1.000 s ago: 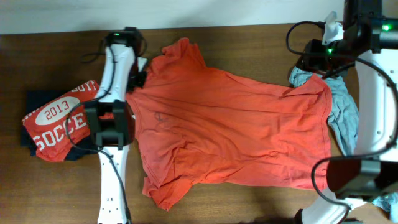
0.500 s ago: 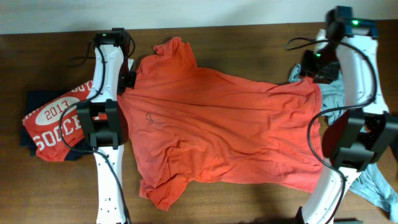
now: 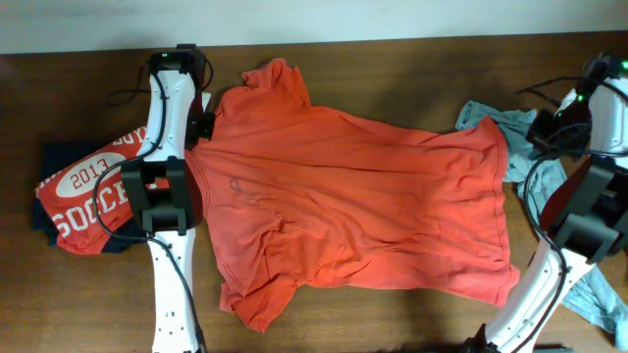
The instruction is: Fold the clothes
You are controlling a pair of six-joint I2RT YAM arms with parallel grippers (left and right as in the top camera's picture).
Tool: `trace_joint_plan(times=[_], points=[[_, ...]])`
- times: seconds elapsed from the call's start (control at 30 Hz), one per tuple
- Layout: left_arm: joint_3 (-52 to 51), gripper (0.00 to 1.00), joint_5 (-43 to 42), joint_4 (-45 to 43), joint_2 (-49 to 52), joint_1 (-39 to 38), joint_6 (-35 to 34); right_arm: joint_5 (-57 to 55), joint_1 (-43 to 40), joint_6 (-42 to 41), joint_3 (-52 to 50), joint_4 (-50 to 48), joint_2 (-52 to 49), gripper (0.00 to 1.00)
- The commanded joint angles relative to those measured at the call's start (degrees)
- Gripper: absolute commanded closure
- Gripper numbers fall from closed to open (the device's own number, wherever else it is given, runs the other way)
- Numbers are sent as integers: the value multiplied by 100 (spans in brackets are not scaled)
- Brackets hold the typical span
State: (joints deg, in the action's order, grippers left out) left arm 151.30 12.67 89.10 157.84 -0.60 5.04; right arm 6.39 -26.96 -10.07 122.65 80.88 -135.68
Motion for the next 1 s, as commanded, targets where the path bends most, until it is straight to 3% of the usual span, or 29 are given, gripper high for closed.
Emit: trace_joint_plan(times=[0.0, 0.13, 0.27, 0.37, 0.53, 0.67, 0.87, 0.97], points=[[31, 99, 44, -55, 149, 76, -74, 372, 52, 39, -162, -79, -332, 96], [31, 99, 22, -57, 149, 76, -76, 46, -17, -52, -660, -538, -494, 96], [31, 99, 24, -72, 149, 76, -74, -1185, -393, -909, -951, -769, -518, 96], [31, 99, 24, -107, 149, 76, -74, -1491, -848, -1086, -868, -741, -503, 96], [31, 99, 24, -142, 149, 76, -74, -1005, -1639, -1128, -385, -424, -481, 96], [42, 99, 26, -271, 149, 76, -72, 918, -2002, 140, 245, -229, -431, 95], [422, 99, 24, -262, 146, 76, -72, 3128, -1759, 1558, 807, -7, -129, 56], [855, 95, 22, -83, 146, 72, -72, 3547, -1488, 1733, 1014, -4, 101, 46]])
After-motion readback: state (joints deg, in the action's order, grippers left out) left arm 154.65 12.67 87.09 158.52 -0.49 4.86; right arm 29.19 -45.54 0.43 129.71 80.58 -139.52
